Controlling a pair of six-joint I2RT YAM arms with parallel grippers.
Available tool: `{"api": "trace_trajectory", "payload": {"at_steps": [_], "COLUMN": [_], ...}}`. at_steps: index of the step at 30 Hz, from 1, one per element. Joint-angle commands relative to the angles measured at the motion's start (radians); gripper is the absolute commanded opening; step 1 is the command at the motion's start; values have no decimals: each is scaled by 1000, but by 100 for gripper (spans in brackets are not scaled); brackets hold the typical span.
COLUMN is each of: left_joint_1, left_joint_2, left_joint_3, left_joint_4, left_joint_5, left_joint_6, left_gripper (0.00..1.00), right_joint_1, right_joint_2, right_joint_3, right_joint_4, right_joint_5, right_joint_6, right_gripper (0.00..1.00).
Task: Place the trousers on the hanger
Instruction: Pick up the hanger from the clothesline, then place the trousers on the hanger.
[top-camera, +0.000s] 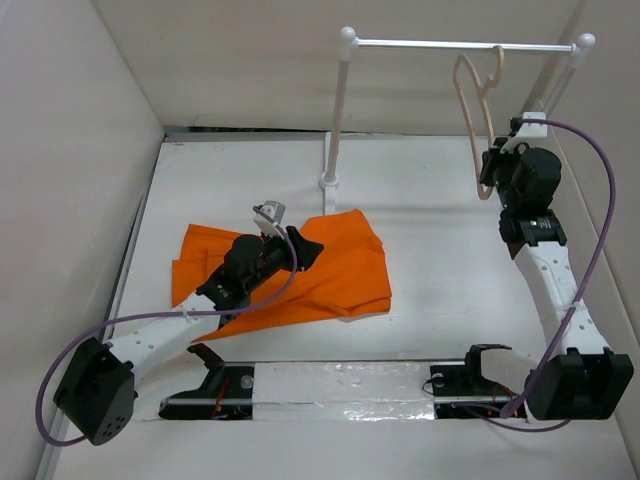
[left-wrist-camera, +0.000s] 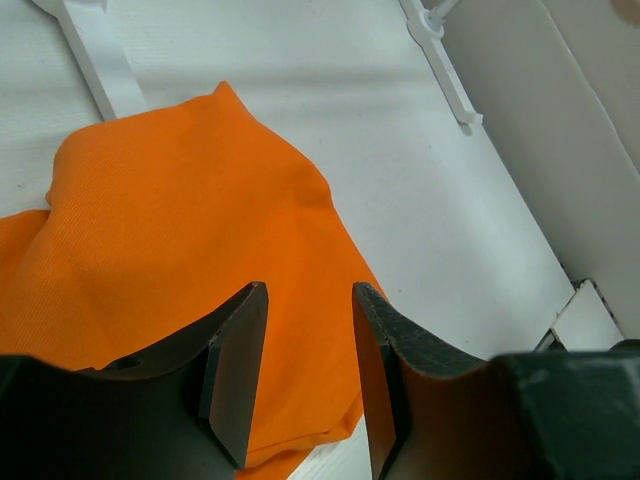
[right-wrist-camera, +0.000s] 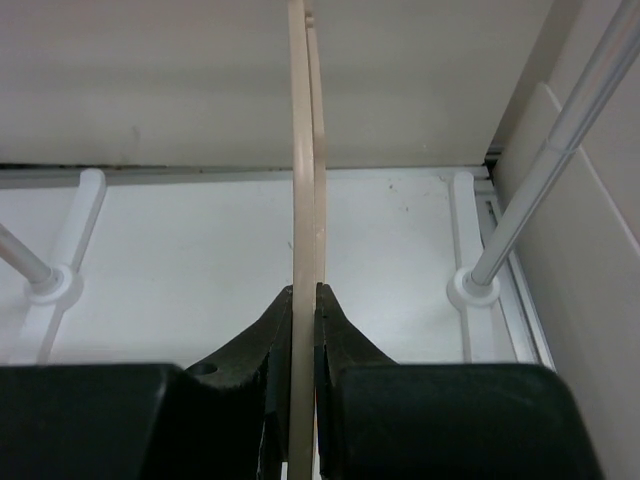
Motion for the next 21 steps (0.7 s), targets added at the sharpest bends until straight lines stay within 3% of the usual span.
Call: {"api": "trace_trajectory", "payload": {"at_steps": [1,6,9,14,21], "left_joint_1": [-3,-23,-128,-277,-290], "left_joint_2": [-2,27,97,339,645], "left_joint_3": [68,146,266,558,898], "left_joint_4": [79,92,42,-79,-162], "left_joint_5": [38,56,-48,-214,-301], "left_joint_6": [-17,-40,3,66,132], "left_gripper": [37,45,50,52,53], "right_joint_1": [14,61,147,290,446], "right_joint_2": [-35,-84,-129,-184,-146], "right_joint_3": [-48,-137,-250,-480,-608], "right_joint_4": [96,93,103,146,203], "right_joint_5": [22,37,112,185,255], "right_joint_6": [-1,3,9,67,130], "right_gripper": [0,0,0,0,0]}}
